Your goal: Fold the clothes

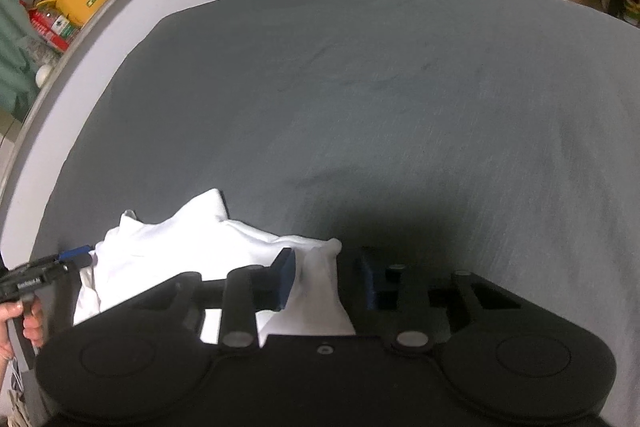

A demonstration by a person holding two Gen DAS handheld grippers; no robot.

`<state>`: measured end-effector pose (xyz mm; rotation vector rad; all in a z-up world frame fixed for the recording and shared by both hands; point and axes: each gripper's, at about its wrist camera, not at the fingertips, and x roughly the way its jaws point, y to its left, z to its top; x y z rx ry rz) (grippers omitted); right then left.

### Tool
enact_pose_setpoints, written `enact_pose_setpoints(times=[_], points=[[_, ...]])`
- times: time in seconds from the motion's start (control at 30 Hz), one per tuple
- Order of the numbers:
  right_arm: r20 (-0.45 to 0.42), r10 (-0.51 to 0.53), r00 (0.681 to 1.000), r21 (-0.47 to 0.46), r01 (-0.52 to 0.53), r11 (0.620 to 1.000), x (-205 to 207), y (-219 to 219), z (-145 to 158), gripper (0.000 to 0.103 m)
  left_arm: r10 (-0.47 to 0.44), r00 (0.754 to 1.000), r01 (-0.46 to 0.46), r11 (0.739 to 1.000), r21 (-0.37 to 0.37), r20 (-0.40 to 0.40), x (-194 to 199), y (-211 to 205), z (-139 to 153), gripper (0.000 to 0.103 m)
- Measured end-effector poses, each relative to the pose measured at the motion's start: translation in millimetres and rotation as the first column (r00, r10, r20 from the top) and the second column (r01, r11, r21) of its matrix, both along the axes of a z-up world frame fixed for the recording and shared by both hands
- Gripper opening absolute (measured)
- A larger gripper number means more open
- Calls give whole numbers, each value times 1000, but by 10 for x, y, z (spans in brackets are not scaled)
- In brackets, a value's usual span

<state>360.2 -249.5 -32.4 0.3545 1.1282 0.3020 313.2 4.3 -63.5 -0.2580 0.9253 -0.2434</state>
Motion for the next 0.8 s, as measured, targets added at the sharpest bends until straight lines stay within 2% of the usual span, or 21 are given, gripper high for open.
enact_pose_setpoints(times=[0.03, 0.07, 0.1, 0.13, 0.23, 0.3, 0.47, 0.53, 0.67, 0.73, 0.8], points=[[2, 0, 1000, 1, 0, 1000, -9, 5, -7, 25, -18, 1000, 18, 1000, 20, 2, 9, -23, 2, 25], [5, -1, 1000, 3, 0, 1000, -19, 9, -13, 16, -35, 999, 35, 999, 27, -7, 40, -31, 6, 13], [9, -3, 1000, 3, 3, 1000, -33, 22, -26, 8, -37, 999, 37, 999, 18, -21, 51, -26, -5, 11], [14, -7, 1000, 1, 7, 1000, -50, 40, -44, 8, -29, 999, 29, 999, 14, -18, 40, -20, -11, 6], [66, -7, 998, -24, 8, 1000, -129, 83, -24, 8, -12, 1000, 12, 1000, 15, 9, 8, 15, -10, 5], [109, -10, 994, -24, 13, 1000, -200, 86, 18, 8, 9, 998, -11, 1000, 28, 69, -26, 65, 63, 5], [241, 5, 971, 73, -24, 997, -576, -67, 285, 8, -52, 975, 44, 998, 39, 217, -318, 114, 378, 5], [294, 20, 956, 113, -56, 992, -844, -143, 408, 8, -102, 957, 95, 995, 40, 271, -555, 112, 520, 5], [376, 42, 925, 190, -122, 974, -1635, -326, 590, 8, -209, 909, 198, 978, 65, 361, -1244, 154, 834, 5], [400, 68, 914, 190, -155, 969, -2113, -361, 655, 8, -279, 883, 263, 960, 96, 378, -1695, 190, 975, 5], [408, 106, 907, 172, -190, 967, -2564, -385, 655, 8, -353, 866, 331, 935, 125, 355, -2086, 139, 1003, 5]])
